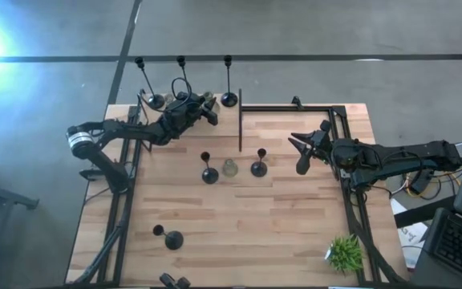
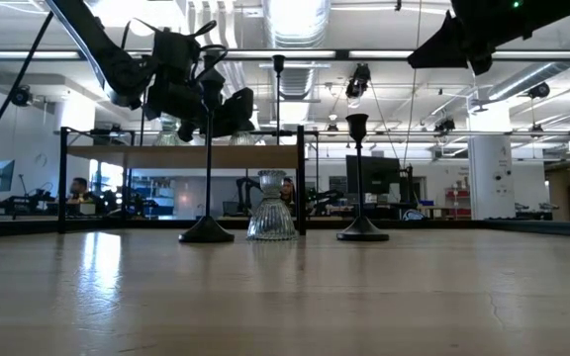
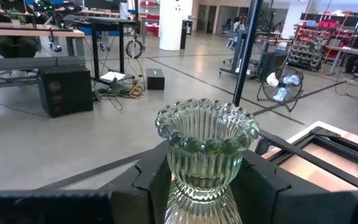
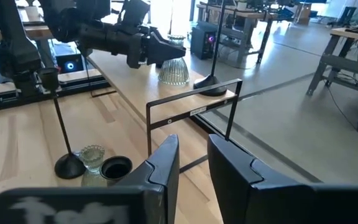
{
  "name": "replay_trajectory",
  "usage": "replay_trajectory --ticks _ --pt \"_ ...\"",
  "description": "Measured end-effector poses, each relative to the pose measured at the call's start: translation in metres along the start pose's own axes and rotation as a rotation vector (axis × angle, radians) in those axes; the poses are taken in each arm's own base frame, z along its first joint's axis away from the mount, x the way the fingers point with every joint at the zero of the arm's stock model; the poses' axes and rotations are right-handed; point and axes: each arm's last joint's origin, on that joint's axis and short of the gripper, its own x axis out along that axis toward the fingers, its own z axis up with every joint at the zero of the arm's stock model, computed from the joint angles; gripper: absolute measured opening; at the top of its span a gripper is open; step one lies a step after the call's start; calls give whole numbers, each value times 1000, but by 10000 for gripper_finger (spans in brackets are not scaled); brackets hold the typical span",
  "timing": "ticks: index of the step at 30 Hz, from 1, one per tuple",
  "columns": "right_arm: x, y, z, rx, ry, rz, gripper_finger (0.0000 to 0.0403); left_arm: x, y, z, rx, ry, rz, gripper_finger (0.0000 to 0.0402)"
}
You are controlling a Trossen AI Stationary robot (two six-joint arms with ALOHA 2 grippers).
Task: Pick & Place candle stick holders
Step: Put the right green glass candle holder on the shelf
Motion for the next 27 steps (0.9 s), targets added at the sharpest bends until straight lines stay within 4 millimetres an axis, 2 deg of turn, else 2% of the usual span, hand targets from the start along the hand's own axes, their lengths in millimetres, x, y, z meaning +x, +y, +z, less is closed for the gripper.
replay_trajectory --ticks 5,15,27 --pt "0 0 0 0 1 3 68 0 0 -1 15 7 -8 159" --pt "0 1 0 0 4 29 80 0 0 -1 19 10 -14 225" --pt "0 1 0 0 7 46 67 -3 -3 7 15 -11 -75 232"
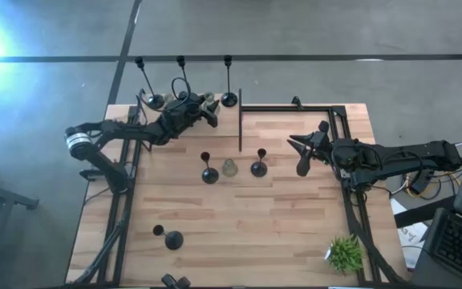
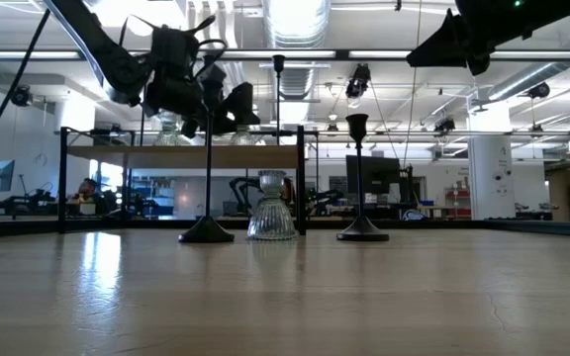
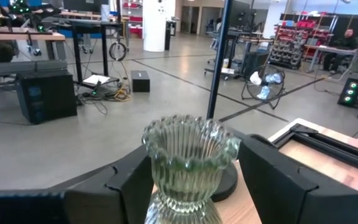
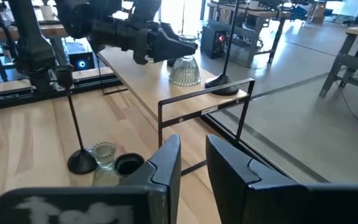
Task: Pick & Place candle stick holders
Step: Put the right green glass candle holder on the shelf, then put the green glass candle holder on the shelf
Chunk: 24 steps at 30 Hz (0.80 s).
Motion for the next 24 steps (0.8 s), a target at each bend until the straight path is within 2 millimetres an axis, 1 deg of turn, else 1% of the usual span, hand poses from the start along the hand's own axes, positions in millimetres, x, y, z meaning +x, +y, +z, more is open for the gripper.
replay_trajectory --ticks 8,16,24 --pt "0 0 -1 0 4 5 72 -4 -1 8 5 -17 -10 232" --pt "2 1 -3 -5 13 4 82 -10 -1 21 18 -60 -17 232" --pt "3 1 -3 -6 15 3 69 -20 -3 39 10 -120 -38 232"
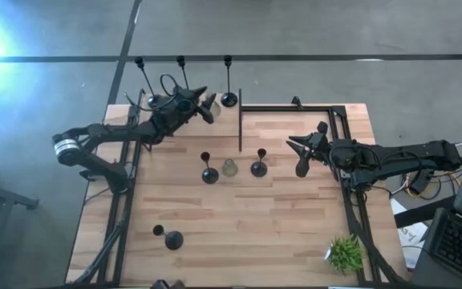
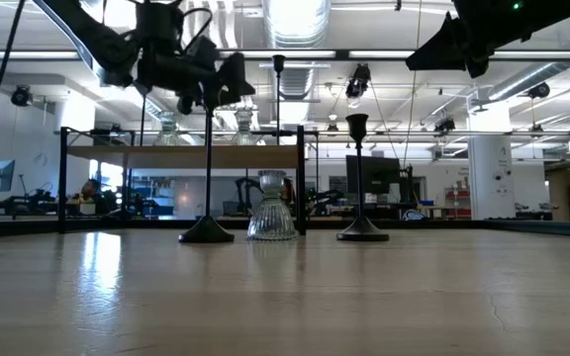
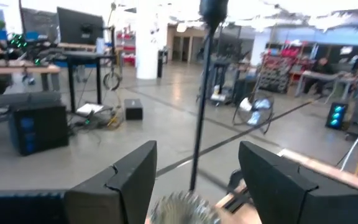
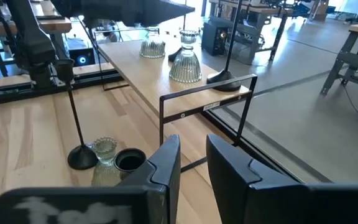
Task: Pick & Place candle stick holders
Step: Put the green glass candle holder on the shelf
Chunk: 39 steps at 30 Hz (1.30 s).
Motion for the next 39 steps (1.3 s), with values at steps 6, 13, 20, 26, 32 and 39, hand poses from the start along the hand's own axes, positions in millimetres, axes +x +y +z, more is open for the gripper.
replay_trajectory --ticks 6,13,20,26,32,39 --pt "0 0 0 0 0 0 73 -12 -8 22 -18 -65 -124 232" --pt "0 0 0 0 0 0 84 -37 -18 54 -42 -150 -440 231" --pt "0 0 0 0 0 0 78 -68 -29 79 -45 -126 -797 232" --pt "0 0 0 5 0 0 68 -89 -46 86 34 15 -940 232" --pt "0 0 0 13 0 0 75 -115 -78 82 130 129 -965 232" --pt "0 0 0 14 1 0 85 -145 -103 63 320 287 -776 232"
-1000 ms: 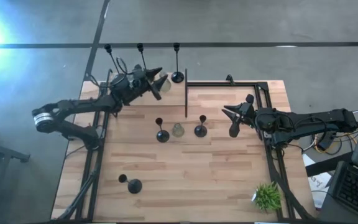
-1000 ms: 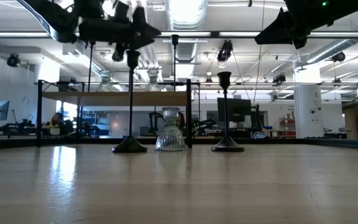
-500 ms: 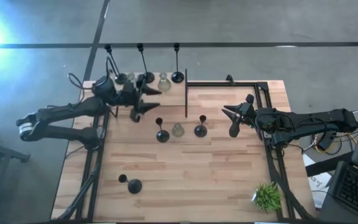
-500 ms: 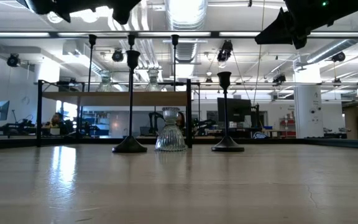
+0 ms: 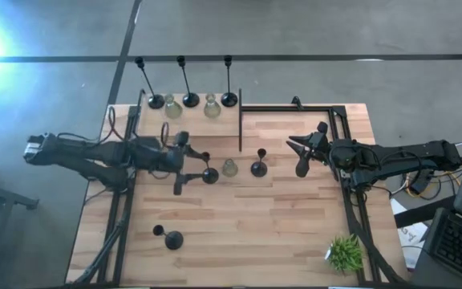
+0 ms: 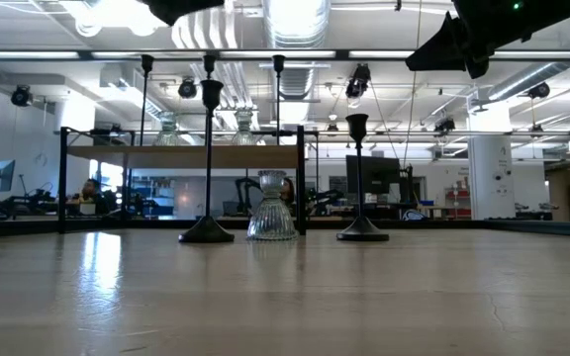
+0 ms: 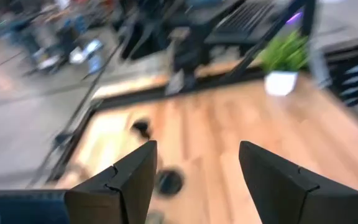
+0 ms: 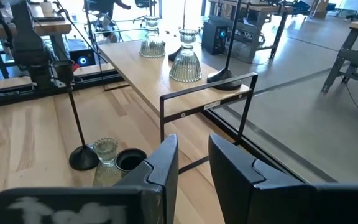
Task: Pick & Place candle stick holders
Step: Put the green glass candle holder on the shelf
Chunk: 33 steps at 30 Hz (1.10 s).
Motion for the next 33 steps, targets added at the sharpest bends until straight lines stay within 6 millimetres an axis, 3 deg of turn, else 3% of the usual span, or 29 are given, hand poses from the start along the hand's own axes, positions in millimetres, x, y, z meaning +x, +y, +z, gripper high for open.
replay_trajectory --ticks 8,15,22,27,33 --pt "0 0 0 1 0 1 78 -2 -20 -8 -55 81 -35 232" --pt "0 0 0 1 -1 2 68 -4 -20 -5 -46 102 -36 232" --pt "0 0 0 1 -1 3 78 -8 -12 3 -9 117 158 232" --pt "0 0 0 2 -1 3 83 -14 -4 -5 55 259 393 232" --pt "1 8 17 16 -113 173 81 -14 -1 -17 13 345 425 232"
